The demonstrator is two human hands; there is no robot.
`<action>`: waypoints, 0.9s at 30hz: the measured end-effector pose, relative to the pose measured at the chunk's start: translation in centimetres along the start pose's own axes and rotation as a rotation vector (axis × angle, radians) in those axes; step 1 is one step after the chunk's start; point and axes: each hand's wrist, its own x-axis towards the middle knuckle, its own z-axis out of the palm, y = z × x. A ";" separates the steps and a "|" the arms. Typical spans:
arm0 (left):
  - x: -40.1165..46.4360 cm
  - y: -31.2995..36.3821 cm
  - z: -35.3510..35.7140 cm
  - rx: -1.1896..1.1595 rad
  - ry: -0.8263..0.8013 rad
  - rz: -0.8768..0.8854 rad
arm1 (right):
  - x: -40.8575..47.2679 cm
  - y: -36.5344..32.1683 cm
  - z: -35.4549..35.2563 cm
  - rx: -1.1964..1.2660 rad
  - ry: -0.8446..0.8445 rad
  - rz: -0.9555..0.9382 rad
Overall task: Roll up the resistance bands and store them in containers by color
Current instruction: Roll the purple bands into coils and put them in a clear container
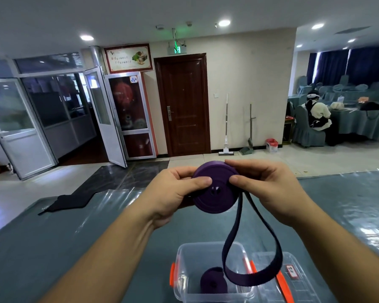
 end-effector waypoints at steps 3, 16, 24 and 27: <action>0.2 0.4 -0.1 0.148 -0.055 -0.026 | 0.8 -0.6 -0.5 -0.174 -0.091 0.067; 0.8 1.0 -1.0 0.182 -0.061 -0.001 | 1.7 -0.6 0.4 -0.217 -0.076 0.010; 1.3 1.0 -1.3 -0.006 -0.012 0.055 | 1.8 -0.1 0.9 -0.017 0.060 -0.062; 1.3 1.1 -1.0 0.082 -0.027 0.034 | 2.0 -0.3 0.6 -0.079 0.006 -0.056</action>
